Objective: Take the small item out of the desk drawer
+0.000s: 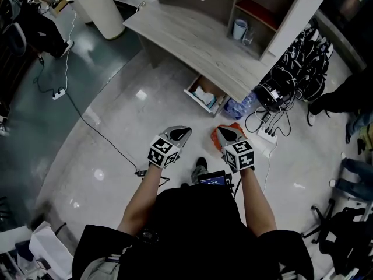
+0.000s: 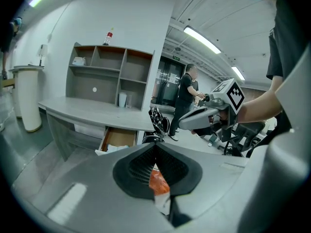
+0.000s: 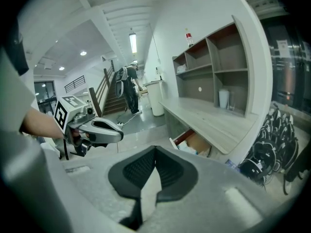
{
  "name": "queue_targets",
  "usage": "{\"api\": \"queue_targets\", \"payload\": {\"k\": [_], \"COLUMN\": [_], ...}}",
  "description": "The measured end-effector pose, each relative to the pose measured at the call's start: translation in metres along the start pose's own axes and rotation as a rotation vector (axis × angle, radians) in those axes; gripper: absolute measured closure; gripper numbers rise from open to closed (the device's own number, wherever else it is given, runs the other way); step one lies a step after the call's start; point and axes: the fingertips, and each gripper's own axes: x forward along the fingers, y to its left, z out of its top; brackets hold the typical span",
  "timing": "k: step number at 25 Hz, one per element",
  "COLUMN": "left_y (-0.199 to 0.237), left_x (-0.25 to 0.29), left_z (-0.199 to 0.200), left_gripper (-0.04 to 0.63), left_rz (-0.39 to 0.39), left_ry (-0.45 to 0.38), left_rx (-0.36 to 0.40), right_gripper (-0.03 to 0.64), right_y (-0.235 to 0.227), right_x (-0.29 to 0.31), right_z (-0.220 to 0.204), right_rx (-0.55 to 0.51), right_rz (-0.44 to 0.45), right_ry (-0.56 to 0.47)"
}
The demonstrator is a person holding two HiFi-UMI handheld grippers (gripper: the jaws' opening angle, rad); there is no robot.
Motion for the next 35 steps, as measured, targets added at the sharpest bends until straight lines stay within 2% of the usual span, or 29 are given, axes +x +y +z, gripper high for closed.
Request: {"api": "queue_targets", "payload": {"k": [13, 22, 29, 35], "left_y": [0.038, 0.051, 0.068, 0.096], "left_x": [0.043, 0.052, 0.057, 0.062], "left_z": [0.027, 0.032, 0.026, 0.043], "left_gripper": [0.595, 0.595, 0.595, 0.595], "left_rz": [0.07, 0.109, 0.099, 0.077], "left_ry": [0.005, 0.016, 0.036, 0.019], "left_rx": [-0.025, -0.035, -0.046, -0.037], "right_gripper": [0.615, 0.615, 0.615, 0.615], "right_y": [-0.045, -0.062, -0.064, -0.069], "right_x": [0.039, 0.05, 0.064, 0.075], "right_z": [0.026, 0.032, 0.035, 0.046], "right_rx": [-0.022, -0.024, -0.016, -0.001], "right_rz": [0.083, 0.104, 0.096, 0.058], "right_ry": [0.02, 0.03, 0.043, 0.046]}}
